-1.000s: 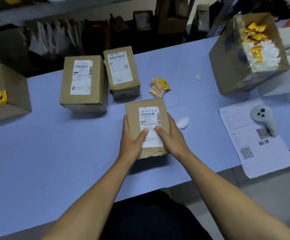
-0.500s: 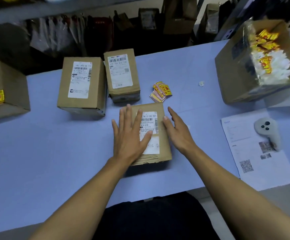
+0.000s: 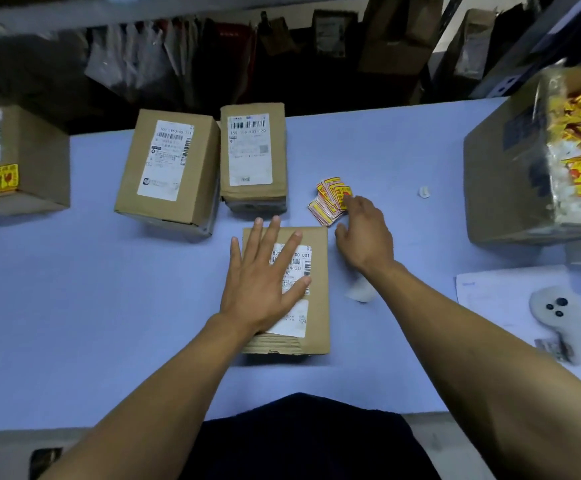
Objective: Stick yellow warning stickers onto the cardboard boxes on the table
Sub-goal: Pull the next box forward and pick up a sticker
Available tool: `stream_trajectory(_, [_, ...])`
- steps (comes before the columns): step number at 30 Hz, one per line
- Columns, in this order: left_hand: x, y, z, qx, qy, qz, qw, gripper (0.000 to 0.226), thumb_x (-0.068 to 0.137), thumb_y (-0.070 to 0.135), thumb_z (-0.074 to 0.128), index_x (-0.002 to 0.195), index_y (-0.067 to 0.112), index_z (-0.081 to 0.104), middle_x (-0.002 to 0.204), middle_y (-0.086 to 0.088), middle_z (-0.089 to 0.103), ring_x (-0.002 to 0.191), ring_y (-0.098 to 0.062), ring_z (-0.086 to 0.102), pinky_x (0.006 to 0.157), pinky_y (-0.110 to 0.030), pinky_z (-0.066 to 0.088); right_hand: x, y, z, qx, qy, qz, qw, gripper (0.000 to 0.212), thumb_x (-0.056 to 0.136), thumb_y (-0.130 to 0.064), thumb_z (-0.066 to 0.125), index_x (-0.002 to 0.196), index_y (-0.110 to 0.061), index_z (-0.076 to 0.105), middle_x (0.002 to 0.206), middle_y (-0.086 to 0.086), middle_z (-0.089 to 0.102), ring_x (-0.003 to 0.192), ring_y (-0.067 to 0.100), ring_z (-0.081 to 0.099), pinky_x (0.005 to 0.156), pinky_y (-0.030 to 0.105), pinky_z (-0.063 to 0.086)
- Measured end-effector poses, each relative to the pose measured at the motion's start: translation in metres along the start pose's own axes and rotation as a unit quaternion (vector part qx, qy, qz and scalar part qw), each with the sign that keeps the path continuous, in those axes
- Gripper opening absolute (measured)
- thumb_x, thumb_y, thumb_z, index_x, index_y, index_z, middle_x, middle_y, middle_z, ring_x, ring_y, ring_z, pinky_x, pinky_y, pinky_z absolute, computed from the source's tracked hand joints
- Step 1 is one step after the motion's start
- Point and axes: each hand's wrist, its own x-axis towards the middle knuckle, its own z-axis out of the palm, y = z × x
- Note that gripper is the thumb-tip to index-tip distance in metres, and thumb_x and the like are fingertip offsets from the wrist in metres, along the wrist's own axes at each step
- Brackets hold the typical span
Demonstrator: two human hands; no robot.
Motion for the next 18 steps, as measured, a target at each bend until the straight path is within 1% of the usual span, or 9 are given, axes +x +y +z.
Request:
stream_trajectory(2, [0.000,-0.001,0.002,0.003,0.004,-0.001,1.000,0.072,0.093,0.066,0.027,0.156,0.035,0.017,0.167,-0.002,0.003,0.153,-0.026,-0.003,0.119,-0.061,0.008,0.013,-0.002,0.003,-0.020,0.012,-0.003,1.000,0.054,0.093,-0.013,0.050,0.146,-0.009,0.041,0.145,0.014,0.044,0.127,0.037,0.044,0.090,0.045,0.046])
stream_trajectory(4, [0.001,-0.002,0.002,0.006,0.006,0.000,1.000,0.072,0.093,0.066,0.028,0.156,0.034,0.017,0.167,-0.002,0.003,0.154,-0.026,-0.003,0.119,-0.061,0.009,0.024,-0.004,0.004,-0.050,0.014,-0.009,0.999,0.050,0.091,-0.010,0.050,0.141,-0.008,0.046,0.141,0.015,0.049,0.120,0.040,0.050,0.087,0.045,0.046])
stream_trajectory(7, [0.001,-0.003,0.002,0.002,0.010,-0.002,1.000,0.072,0.093,0.066,0.030,0.156,0.034,0.019,0.167,-0.002,0.005,0.154,-0.025,-0.002,0.119,-0.061,0.009,0.032,-0.006,0.005,-0.124,0.015,-0.032,0.992,0.038,0.089,-0.008,0.050,0.127,-0.006,0.052,0.125,0.018,0.058,0.100,0.044,0.058,0.072,0.041,0.041])
stream_trajectory(10, [0.001,-0.004,0.003,0.003,0.015,-0.004,1.000,0.072,0.092,0.066,0.031,0.156,0.034,0.021,0.167,-0.002,0.007,0.154,-0.024,-0.001,0.119,-0.061,0.010,0.031,-0.005,0.010,-0.138,0.032,-0.055,0.988,0.034,0.085,-0.007,0.051,0.119,-0.002,0.056,0.114,0.020,0.062,0.090,0.046,0.059,0.064,0.039,0.037])
stream_trajectory(12, [0.001,-0.004,0.004,0.000,0.020,-0.001,1.000,0.072,0.092,0.066,0.033,0.155,0.033,0.023,0.166,-0.003,0.009,0.153,-0.025,0.001,0.118,-0.062,0.011,0.028,-0.004,0.011,-0.143,0.048,-0.076,0.986,0.032,0.085,-0.009,0.049,0.114,0.000,0.057,0.108,0.021,0.064,0.084,0.046,0.059,0.060,0.039,0.036])
stream_trajectory(14, [0.001,-0.003,0.003,-0.002,0.019,0.000,1.000,0.072,0.092,0.066,0.033,0.155,0.033,0.023,0.166,-0.003,0.009,0.153,-0.025,0.001,0.118,-0.061,0.011,0.025,-0.005,0.008,-0.146,0.057,-0.082,0.984,0.033,0.086,-0.009,0.044,0.115,0.002,0.056,0.108,0.023,0.064,0.083,0.045,0.059,0.059,0.038,0.032])
stream_trajectory(16, [0.001,-0.003,0.003,-0.005,0.014,-0.003,1.000,0.072,0.092,0.066,0.032,0.156,0.034,0.021,0.166,-0.002,0.008,0.153,-0.025,0.000,0.118,-0.061,0.010,0.024,-0.006,0.006,-0.151,0.043,-0.076,0.985,0.029,0.091,-0.006,0.045,0.118,0.000,0.053,0.112,0.022,0.062,0.088,0.045,0.058,0.061,0.038,0.033])
stream_trajectory(18, [0.000,-0.002,0.002,-0.007,0.010,-0.007,1.000,0.072,0.092,0.066,0.032,0.156,0.035,0.019,0.167,-0.002,0.006,0.153,-0.023,-0.003,0.119,-0.061,0.008,0.023,-0.004,0.005,-0.155,0.032,-0.067,0.985,0.024,0.091,-0.005,0.047,0.114,-0.004,0.052,0.109,0.020,0.063,0.089,0.043,0.057,0.061,0.037,0.035])
